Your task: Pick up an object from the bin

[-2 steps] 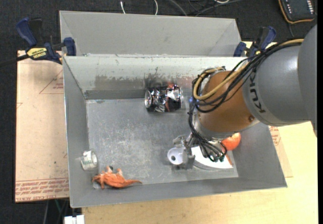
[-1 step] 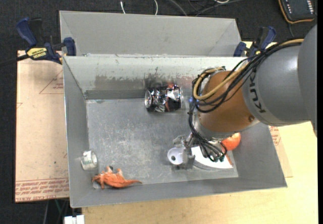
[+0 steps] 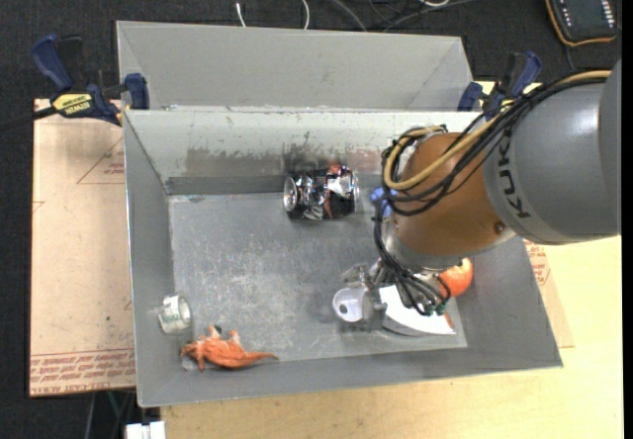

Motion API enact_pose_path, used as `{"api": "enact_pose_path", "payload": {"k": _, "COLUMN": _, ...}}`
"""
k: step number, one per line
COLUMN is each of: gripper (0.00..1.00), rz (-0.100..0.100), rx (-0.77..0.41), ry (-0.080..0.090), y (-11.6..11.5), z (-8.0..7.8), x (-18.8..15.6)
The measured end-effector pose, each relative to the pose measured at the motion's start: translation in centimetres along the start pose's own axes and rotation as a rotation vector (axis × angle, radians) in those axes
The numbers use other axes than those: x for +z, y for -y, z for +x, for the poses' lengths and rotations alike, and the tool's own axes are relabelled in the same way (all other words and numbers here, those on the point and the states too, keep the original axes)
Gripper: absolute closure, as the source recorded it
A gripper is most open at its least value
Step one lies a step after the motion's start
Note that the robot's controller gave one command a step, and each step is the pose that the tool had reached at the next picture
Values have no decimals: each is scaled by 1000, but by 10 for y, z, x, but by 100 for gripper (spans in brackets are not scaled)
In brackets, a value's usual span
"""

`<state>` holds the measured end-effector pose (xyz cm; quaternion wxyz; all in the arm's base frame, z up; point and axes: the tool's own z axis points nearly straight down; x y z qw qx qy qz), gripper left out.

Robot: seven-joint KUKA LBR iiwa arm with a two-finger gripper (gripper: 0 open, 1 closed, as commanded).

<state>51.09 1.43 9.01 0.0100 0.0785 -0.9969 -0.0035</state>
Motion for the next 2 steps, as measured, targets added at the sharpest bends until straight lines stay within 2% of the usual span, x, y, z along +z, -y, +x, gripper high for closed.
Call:
{"api": "enact_pose_path", "payload": {"k": 1, "gripper": 100, "rz": 1, "rx": 0, "ry": 11, "y": 0, "z": -2, "x": -52}}
{"api": "enact_pose_path", "payload": {"k": 2, "gripper": 100, "rz": 2, "rx": 0, "ry": 14, "y": -1, "z": -2, "x": -79}}
